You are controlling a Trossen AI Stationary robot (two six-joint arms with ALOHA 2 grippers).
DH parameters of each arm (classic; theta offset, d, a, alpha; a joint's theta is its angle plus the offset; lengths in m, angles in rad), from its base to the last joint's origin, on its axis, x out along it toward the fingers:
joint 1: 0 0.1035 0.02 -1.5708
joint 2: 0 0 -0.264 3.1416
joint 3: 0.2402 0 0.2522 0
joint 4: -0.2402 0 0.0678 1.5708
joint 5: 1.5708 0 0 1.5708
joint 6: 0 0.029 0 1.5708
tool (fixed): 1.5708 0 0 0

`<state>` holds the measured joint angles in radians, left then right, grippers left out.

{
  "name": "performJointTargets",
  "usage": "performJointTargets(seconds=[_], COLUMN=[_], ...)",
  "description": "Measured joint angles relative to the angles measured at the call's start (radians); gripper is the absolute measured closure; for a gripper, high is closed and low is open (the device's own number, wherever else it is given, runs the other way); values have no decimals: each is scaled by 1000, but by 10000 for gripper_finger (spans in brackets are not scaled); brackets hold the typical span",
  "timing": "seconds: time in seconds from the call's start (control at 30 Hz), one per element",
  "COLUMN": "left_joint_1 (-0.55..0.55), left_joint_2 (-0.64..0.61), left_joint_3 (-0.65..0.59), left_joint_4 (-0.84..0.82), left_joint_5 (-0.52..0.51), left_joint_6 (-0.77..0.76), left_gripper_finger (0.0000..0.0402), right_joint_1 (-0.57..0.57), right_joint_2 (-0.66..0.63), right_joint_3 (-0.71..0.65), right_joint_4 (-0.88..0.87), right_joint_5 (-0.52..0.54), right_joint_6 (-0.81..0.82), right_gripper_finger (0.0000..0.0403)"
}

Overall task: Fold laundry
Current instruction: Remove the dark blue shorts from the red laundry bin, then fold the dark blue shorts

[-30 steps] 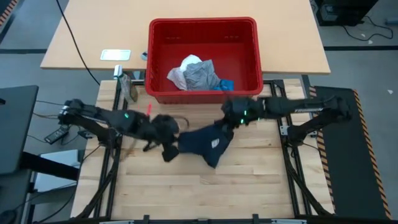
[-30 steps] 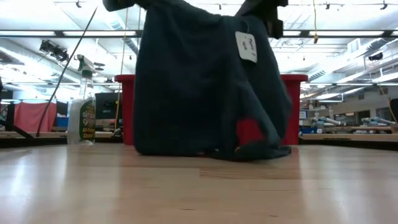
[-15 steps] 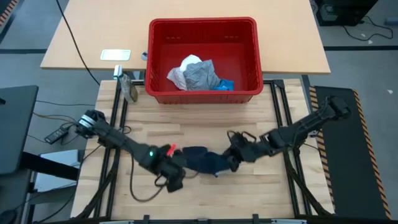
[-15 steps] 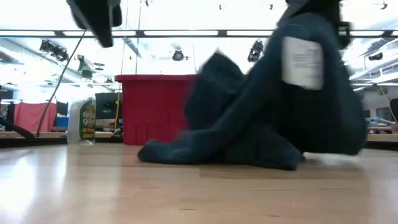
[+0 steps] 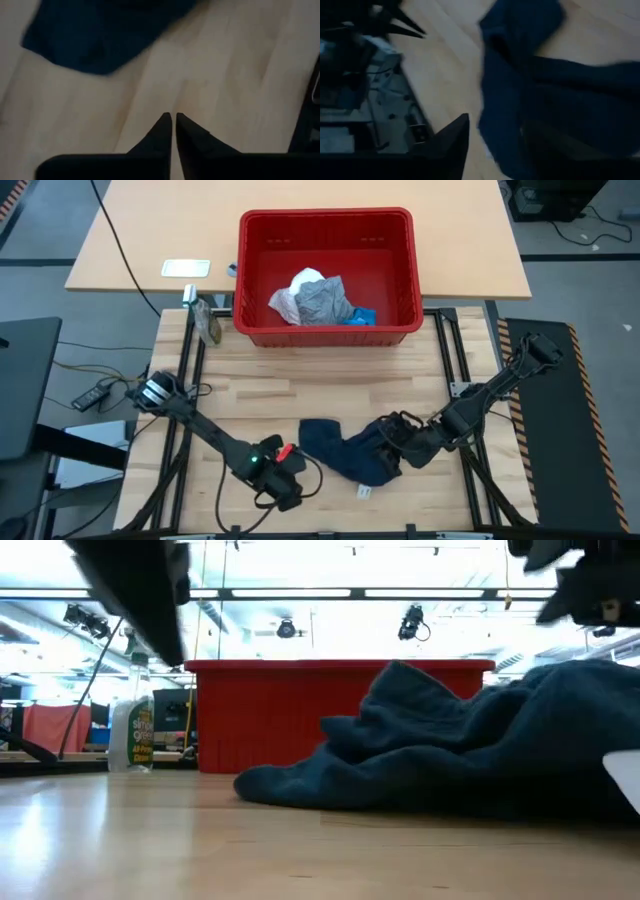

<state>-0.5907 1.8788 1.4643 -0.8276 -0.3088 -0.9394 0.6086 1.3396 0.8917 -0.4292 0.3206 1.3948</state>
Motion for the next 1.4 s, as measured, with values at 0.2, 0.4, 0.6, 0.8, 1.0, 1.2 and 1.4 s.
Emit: performJointTargets(seconds=[0.2,0.4,0.6,0.8,1.0,1.2,1.4], left_joint_1=[107,214,286,320,326,326,323], left_joint_2=[3,62,88,87,134,151,147], left_joint_3=[0,1,0,0,1,1,0], left_joint_4=[121,355,371,481,529,506,512], left_joint_5=[-38,45,136,353,381,382,382], left_joint_6=[168,511,598,758,768,733,692], left_gripper_finger=[295,217,168,168,187,211,314], right_joint_1=[-3,17,83,136,137,137,138], right_joint_2=[0,0,0,0,0,0,19], right_joint_3=[0,0,0,0,0,0,-19], right_joint_4=[-135,-137,-91,-91,-110,-130,-97], right_joint_5=[-40,-165,-169,-67,-48,-46,-48], right_joint_6=[7,-62,-102,-115,-168,-175,-136], right_gripper_finger=[210,210,193,153,117,118,130])
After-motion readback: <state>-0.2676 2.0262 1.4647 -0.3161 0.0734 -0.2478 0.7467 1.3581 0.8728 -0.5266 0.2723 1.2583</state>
